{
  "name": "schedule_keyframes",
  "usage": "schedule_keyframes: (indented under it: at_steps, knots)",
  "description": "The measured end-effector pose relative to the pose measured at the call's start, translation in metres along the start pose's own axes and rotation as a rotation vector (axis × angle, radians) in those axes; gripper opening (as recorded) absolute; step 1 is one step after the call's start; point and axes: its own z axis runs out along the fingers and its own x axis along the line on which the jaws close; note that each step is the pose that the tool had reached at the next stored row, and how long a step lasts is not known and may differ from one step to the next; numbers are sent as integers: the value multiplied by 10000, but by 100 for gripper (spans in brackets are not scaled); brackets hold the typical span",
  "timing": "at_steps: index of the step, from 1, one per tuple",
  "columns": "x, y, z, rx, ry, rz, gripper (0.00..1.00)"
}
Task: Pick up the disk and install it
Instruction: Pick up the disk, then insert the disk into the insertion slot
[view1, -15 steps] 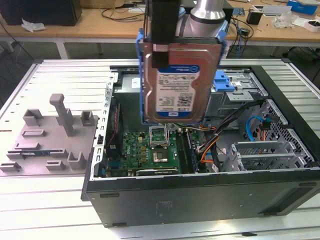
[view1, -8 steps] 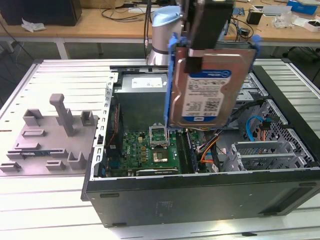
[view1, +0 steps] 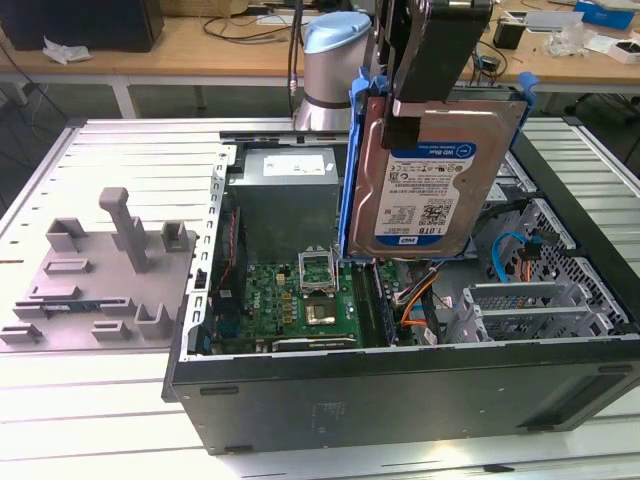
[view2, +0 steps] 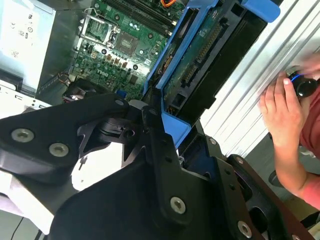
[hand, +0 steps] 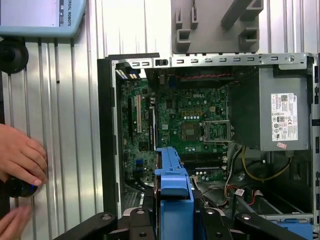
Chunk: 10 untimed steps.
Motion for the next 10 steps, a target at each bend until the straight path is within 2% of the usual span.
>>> schedule_keyframes:
  at_steps: [10]
  knots:
    - [0,-5,0,0,0,-1,37]
